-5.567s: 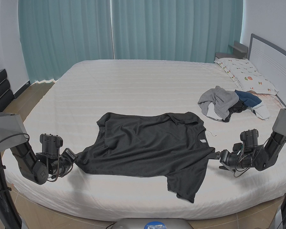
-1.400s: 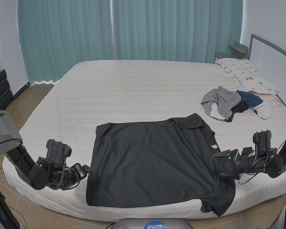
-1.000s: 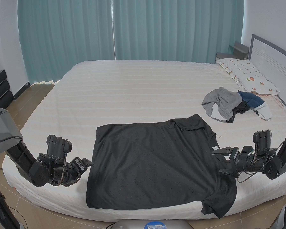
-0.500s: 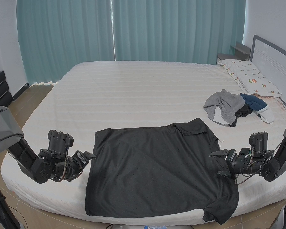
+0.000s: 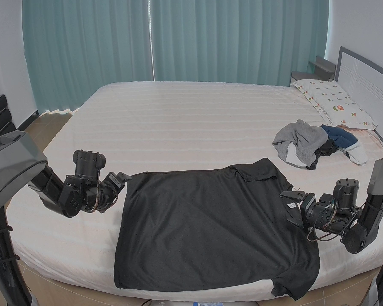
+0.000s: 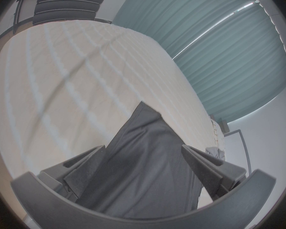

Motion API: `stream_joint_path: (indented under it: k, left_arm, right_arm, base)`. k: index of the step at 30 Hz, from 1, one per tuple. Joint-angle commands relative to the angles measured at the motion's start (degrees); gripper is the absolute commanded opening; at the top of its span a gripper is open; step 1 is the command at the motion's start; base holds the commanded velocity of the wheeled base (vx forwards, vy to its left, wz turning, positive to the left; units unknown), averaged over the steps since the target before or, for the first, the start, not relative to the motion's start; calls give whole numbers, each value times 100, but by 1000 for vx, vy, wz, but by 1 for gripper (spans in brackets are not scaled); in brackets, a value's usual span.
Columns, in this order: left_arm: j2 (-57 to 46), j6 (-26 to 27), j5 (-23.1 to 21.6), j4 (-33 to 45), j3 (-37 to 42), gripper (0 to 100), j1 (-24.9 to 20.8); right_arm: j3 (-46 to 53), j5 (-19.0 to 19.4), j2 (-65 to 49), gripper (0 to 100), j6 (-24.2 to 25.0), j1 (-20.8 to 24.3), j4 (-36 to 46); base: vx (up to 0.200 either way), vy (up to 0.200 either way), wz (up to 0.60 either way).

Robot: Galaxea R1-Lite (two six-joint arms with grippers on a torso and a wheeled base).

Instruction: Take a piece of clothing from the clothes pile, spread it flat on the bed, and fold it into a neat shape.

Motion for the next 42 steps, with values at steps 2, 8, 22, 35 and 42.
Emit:
stream_joint_path:
  k: [2, 8, 22, 35, 42]
  left_arm:
    - [1114, 167, -16, 2, -1233, 100, 337]
    - [1791, 237, -438, 353, -2683, 100, 469]
    - [2713, 255, -368, 599, -3852, 100, 451]
    - [2793, 255, -368, 573, -3852, 100, 407]
    - [2863, 246, -342, 582, -3975, 0, 390]
  right_arm:
    - [351, -49, 650, 100, 191, 147, -650]
    - [483, -5, 676, 100, 200, 156, -816]
    - [474, 3, 685, 100, 191, 156, -816]
    - [474, 12, 676, 100, 208, 156, -825]
    - [474, 12, 676, 100, 208, 156, -816]
  base:
    - [0, 0, 0]
    - [0, 0, 0]
    - [0, 0, 0]
    - [0, 0, 0]
    - [0, 0, 0]
